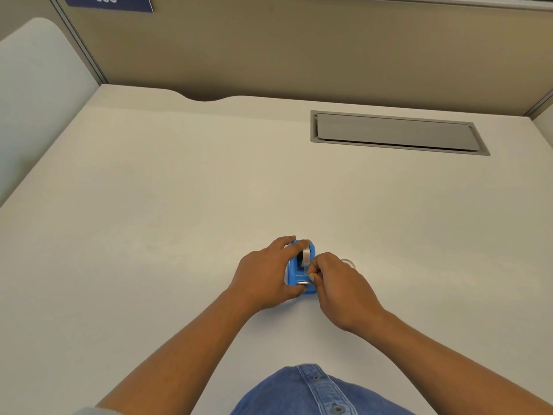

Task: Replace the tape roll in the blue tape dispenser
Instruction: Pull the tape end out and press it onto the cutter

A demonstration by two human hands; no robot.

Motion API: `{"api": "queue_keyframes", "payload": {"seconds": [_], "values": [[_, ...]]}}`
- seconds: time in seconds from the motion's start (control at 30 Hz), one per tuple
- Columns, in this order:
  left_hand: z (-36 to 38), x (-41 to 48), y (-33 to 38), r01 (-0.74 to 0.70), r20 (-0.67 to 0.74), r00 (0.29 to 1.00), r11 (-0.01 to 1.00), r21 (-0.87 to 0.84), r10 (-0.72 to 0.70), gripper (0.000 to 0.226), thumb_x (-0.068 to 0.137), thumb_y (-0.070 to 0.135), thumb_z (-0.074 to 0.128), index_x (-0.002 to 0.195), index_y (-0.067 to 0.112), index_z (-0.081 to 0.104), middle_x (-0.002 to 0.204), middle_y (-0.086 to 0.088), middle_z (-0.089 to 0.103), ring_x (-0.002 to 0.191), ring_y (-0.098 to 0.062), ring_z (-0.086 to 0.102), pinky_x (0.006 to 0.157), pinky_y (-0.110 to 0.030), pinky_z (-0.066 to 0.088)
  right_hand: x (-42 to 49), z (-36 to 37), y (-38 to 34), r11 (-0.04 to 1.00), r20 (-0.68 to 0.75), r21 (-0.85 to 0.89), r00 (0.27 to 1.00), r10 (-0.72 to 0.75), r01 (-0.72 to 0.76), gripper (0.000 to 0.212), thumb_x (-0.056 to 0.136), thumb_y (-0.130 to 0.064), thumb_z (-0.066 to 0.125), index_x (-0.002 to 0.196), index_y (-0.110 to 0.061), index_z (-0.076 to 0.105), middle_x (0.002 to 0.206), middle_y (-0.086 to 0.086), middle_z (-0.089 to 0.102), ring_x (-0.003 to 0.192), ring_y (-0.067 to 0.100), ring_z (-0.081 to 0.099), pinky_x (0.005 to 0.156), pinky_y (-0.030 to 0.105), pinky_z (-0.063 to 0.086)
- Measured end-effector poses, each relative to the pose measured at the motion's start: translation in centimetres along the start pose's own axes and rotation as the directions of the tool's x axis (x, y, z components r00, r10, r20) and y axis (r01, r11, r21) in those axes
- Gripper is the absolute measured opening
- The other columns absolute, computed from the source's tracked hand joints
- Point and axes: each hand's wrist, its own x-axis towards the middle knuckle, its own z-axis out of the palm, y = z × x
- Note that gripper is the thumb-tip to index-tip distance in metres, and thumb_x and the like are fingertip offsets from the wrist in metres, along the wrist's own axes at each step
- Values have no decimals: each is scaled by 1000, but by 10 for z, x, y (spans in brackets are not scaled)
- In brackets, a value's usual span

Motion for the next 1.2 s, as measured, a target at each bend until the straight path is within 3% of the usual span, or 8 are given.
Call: {"api": "queue_keyframes", "payload": {"seconds": [0.2,0.33,0.63,0.87,1.07,1.2], "values": [[-2,0,3,-2,-19,1000,1000,-7,2,78,71,64,66,139,50,30,150,14,40,99,-13,66,78,-32,55,-7,3,-3,1000,10,-4,1000,2,-2,12,100,-27,40,88,-28,42,86,-9,49,63,12,49,52,20,35],[-1,-2,3,-11,-27,1000,1000,-5,10,87,71,67,65,143,48,20,147,14,42,95,-13,66,76,-30,56,-12,3,-6,999,39,-32,999,-7,8,12,100,-26,42,88,-28,41,88,-7,51,62,12,48,50,17,30],[1,-2,1,-5,-25,1000,1000,8,5,90,68,66,69,143,33,31,144,14,46,95,-10,64,72,-19,40,-22,6,-7,998,18,-60,1000,-6,7,10,100,-30,40,90,-31,40,90,-8,51,64,13,48,56,18,36],[-2,2,-3,25,49,998,997,71,-28,114,63,70,71,152,32,10,144,11,49,93,-14,64,75,-26,47,-28,14,-7,997,-1,-75,1000,-17,17,6,99,-34,44,95,-31,47,90,-13,47,69,11,49,59,14,35],[5,1,-5,36,-15,999,993,112,-35,111,58,73,69,149,31,21,147,9,47,113,-19,62,89,-36,50,-35,17,-8,996,-42,-93,999,-18,14,12,98,-33,47,102,-25,54,93,-10,54,67,10,46,56,8,27],[9,1,-2,57,-28,998,993,101,-55,111,56,73,70,148,31,24,148,10,46,115,-18,61,89,-35,50,-38,20,-7,994,-42,-104,998,-36,31,13,97,-30,49,103,-22,57,95,-5,60,67,9,44,55,7,22]]}}
